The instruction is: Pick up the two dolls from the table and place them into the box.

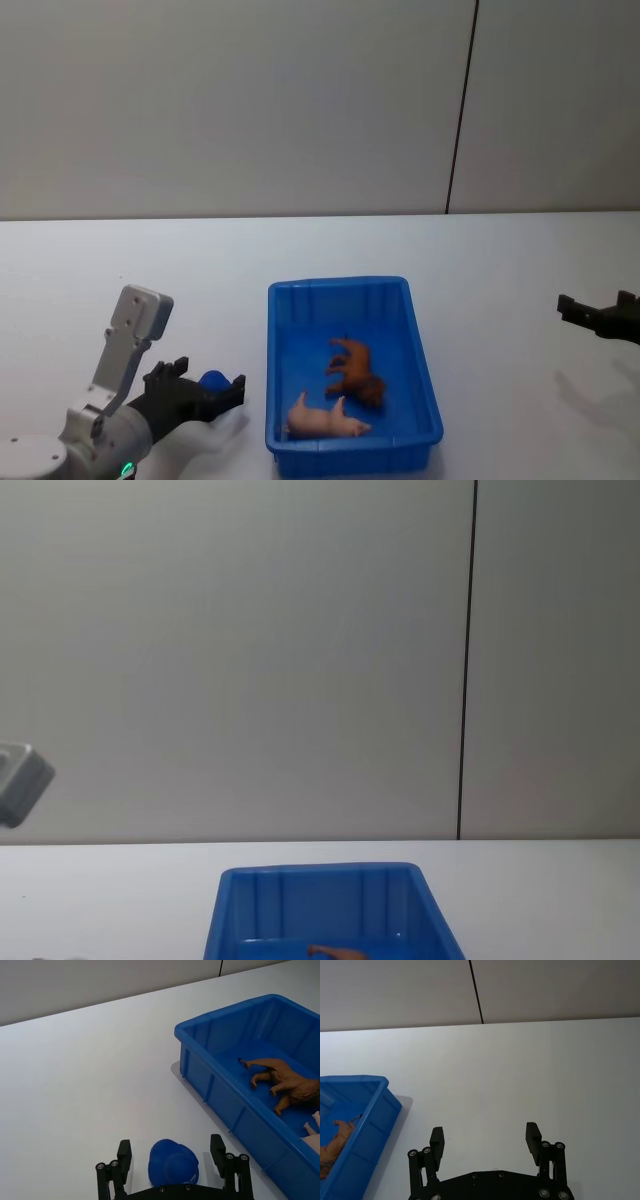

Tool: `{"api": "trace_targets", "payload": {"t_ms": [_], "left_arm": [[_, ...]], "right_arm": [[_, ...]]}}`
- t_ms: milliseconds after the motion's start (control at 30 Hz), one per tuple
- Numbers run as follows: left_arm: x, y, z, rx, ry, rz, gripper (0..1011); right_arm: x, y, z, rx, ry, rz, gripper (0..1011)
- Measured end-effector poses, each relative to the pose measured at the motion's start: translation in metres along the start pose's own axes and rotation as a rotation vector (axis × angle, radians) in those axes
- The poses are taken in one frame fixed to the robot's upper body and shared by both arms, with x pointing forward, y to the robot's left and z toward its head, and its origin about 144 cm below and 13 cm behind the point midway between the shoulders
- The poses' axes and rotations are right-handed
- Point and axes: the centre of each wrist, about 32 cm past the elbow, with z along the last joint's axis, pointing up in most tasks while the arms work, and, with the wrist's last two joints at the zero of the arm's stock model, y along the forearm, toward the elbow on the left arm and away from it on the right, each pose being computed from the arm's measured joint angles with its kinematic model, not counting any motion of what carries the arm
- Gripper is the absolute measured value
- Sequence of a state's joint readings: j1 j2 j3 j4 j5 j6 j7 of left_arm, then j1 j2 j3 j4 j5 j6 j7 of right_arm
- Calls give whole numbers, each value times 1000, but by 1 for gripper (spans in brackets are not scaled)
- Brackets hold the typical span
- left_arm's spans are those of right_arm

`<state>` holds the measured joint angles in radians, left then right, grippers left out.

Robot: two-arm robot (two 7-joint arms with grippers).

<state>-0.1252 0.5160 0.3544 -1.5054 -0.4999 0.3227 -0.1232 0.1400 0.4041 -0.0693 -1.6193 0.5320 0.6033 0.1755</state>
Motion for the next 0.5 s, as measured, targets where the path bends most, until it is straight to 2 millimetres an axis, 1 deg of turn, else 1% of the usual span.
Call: {"api": "trace_targets", "payload": {"t_ms": [233,500], "left_arm": [[3,-8,2,16,-4,-26,1001],[3,-11,4,52,-7,-33,1001]], "right_arm": [[0,0,0,0,0,0,1001],[0,0,0,0,0,0,1001]]}}
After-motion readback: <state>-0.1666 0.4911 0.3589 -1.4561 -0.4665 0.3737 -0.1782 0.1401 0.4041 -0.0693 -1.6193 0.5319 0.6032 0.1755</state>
